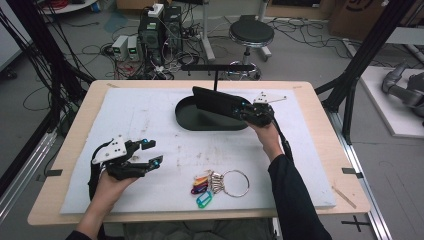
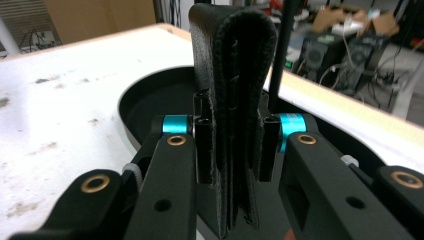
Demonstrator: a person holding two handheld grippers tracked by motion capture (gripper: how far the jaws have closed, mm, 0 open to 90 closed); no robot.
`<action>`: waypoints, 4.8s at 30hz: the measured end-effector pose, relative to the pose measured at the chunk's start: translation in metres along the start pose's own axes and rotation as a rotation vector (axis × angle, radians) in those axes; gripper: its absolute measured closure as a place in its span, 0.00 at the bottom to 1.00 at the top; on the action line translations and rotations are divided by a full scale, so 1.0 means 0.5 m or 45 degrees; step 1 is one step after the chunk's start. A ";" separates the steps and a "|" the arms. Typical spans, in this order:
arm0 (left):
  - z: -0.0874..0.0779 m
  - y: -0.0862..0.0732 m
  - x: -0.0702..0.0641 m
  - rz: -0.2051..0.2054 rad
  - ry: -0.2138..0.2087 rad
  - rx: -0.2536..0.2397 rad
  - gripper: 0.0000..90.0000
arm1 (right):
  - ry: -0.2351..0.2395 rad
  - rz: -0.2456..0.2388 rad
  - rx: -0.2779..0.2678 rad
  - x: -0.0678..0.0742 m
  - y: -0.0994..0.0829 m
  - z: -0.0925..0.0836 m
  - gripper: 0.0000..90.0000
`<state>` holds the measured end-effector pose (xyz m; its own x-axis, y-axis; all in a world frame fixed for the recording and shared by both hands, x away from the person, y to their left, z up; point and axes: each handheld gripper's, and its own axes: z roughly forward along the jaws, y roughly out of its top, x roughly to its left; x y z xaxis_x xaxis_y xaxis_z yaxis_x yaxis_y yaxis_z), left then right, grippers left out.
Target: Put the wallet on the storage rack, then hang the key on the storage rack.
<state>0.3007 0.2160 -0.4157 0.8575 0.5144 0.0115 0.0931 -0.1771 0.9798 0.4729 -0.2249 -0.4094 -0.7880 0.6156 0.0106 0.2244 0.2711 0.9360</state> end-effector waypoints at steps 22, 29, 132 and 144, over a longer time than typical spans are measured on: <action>-0.002 -0.003 -0.004 0.002 -0.014 0.004 0.42 | -0.022 0.034 0.043 -0.025 -0.024 0.043 0.84; 0.002 -0.003 -0.006 0.003 -0.019 0.007 0.42 | -0.067 0.029 0.124 -0.033 -0.033 0.043 0.81; 0.035 0.003 0.031 0.007 0.130 0.054 0.37 | -0.081 0.067 -0.028 0.097 -0.128 -0.286 0.31; 0.056 0.007 0.030 0.019 0.117 0.070 0.37 | 0.000 0.090 0.102 0.147 -0.139 -0.253 0.43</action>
<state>0.3283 0.1995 -0.4177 0.8092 0.5857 0.0469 0.1103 -0.2299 0.9669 0.3269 -0.2918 -0.4292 -0.7686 0.6352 0.0759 0.3248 0.2854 0.9017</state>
